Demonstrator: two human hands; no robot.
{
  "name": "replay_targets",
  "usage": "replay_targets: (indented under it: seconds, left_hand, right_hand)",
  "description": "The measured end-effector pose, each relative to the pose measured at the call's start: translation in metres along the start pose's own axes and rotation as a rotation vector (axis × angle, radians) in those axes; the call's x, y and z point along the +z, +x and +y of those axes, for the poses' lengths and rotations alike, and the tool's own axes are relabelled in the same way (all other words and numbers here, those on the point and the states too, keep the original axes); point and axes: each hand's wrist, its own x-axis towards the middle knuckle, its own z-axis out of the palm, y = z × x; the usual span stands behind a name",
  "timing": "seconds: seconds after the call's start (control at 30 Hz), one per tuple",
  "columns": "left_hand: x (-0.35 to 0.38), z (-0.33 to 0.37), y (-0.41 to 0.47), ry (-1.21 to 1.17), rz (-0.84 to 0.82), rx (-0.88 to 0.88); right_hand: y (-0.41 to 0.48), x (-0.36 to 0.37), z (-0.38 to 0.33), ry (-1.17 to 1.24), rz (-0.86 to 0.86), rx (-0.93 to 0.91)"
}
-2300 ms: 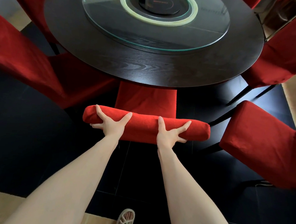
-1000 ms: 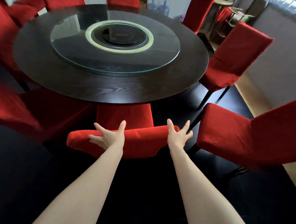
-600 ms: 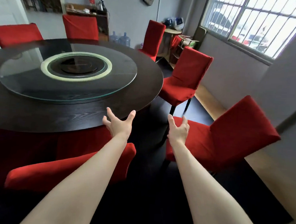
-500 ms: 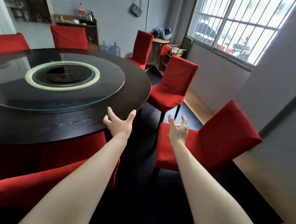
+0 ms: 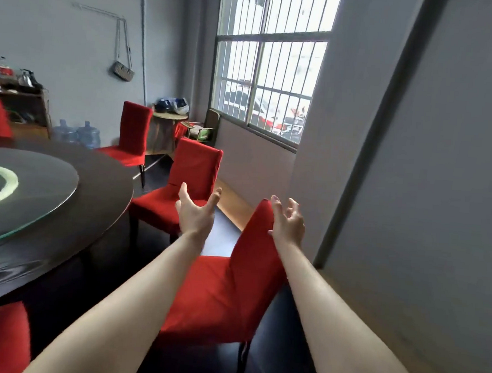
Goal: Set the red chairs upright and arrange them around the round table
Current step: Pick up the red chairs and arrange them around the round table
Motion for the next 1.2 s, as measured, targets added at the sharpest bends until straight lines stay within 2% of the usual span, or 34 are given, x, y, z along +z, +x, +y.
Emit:
replay_targets:
  seconds: [0.3, 0.57, 0.9, 1.03, 1.2]
  left_hand:
    - [0.171, 0.036, 0.002, -0.034, -0.175, 0.127]
    - [0.299, 0.029, 0.044, -0.066, -0.225, 0.186]
    - [0.449, 0.003, 0.149, -0.078, -0.128, 0.166]
    - [0.467, -0.009, 0.177, -0.039, -0.059, 0.137]
    - [0.484, -0.031, 0.225, 0.005, 0.107, 0.1]
  right_hand:
    - [0.122, -0.111, 0.0, 0.091, 0.117, -0.024]
    - [0.239, -0.15, 0.024, 0.082, 0.138, -0.078]
    - [0.435, -0.128, 0.064, 0.081, 0.021, -0.052]
    - [0.479, -0.105, 0.077, 0.083, -0.049, -0.046]
    - [0.541, -0.052, 0.096, 0.102, -0.228, -0.035]
